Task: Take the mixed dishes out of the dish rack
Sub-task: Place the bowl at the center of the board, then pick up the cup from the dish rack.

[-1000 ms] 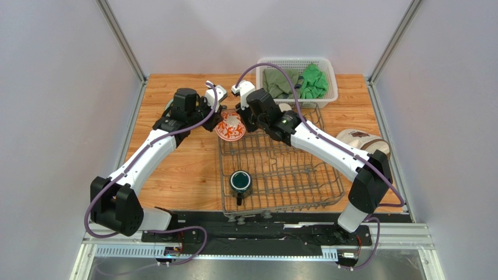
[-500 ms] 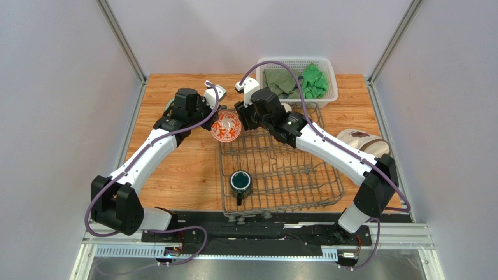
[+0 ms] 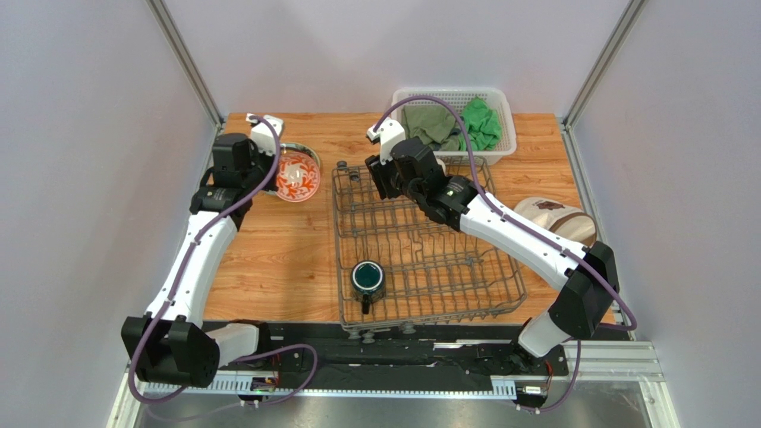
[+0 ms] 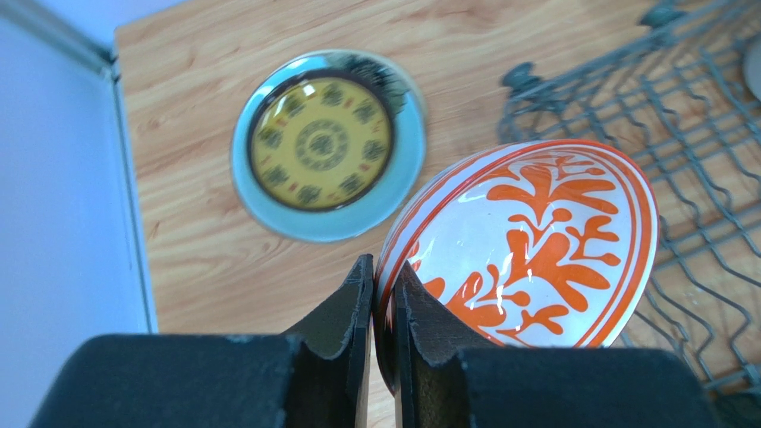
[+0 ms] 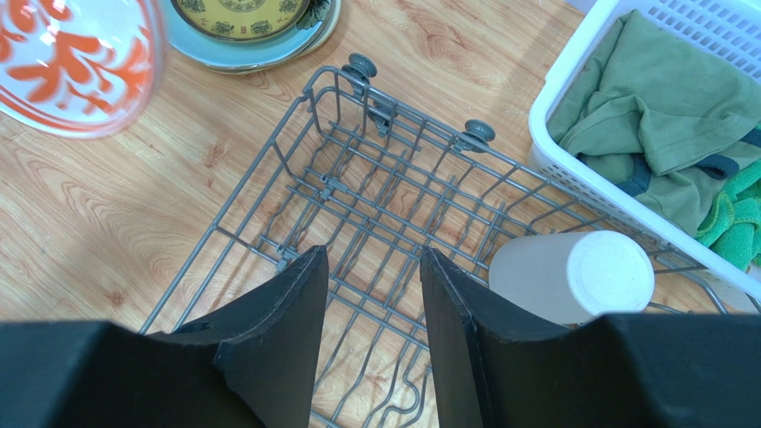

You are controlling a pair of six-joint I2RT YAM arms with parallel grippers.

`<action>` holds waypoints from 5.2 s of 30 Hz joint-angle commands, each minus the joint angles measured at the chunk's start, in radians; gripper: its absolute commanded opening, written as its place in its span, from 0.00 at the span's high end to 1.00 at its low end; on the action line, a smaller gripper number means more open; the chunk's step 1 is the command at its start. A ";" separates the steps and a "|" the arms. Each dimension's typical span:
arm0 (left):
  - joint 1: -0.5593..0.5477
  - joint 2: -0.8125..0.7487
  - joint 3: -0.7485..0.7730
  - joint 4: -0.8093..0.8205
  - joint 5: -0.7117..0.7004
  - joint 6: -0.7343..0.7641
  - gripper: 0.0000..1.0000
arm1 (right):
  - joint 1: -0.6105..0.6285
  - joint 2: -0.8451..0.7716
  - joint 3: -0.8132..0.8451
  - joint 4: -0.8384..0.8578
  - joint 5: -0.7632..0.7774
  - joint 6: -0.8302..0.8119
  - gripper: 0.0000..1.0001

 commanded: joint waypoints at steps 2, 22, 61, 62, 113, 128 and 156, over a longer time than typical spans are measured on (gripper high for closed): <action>0.128 -0.032 0.030 -0.061 0.022 -0.128 1.00 | -0.007 -0.018 -0.002 0.050 0.012 -0.025 0.53; 0.509 0.241 -0.022 -0.087 0.227 -0.273 1.00 | -0.037 -0.035 -0.039 0.091 0.129 -0.036 0.39; 0.632 0.491 0.003 -0.097 0.226 -0.289 1.00 | -0.329 0.181 0.119 -0.170 0.020 -0.010 0.05; 0.633 0.495 0.006 -0.096 0.227 -0.291 1.00 | -0.330 0.183 0.118 -0.170 0.017 -0.012 0.05; 0.653 0.557 0.070 -0.116 0.293 -0.283 0.55 | -0.329 0.295 0.175 -0.217 -0.031 -0.033 0.26; 0.652 0.437 0.049 -0.168 0.296 -0.256 0.33 | -0.333 0.264 0.169 -0.219 -0.037 -0.026 0.41; 0.653 0.100 -0.002 -0.260 0.401 -0.112 0.31 | -0.335 0.209 0.193 -0.265 -0.080 -0.012 0.59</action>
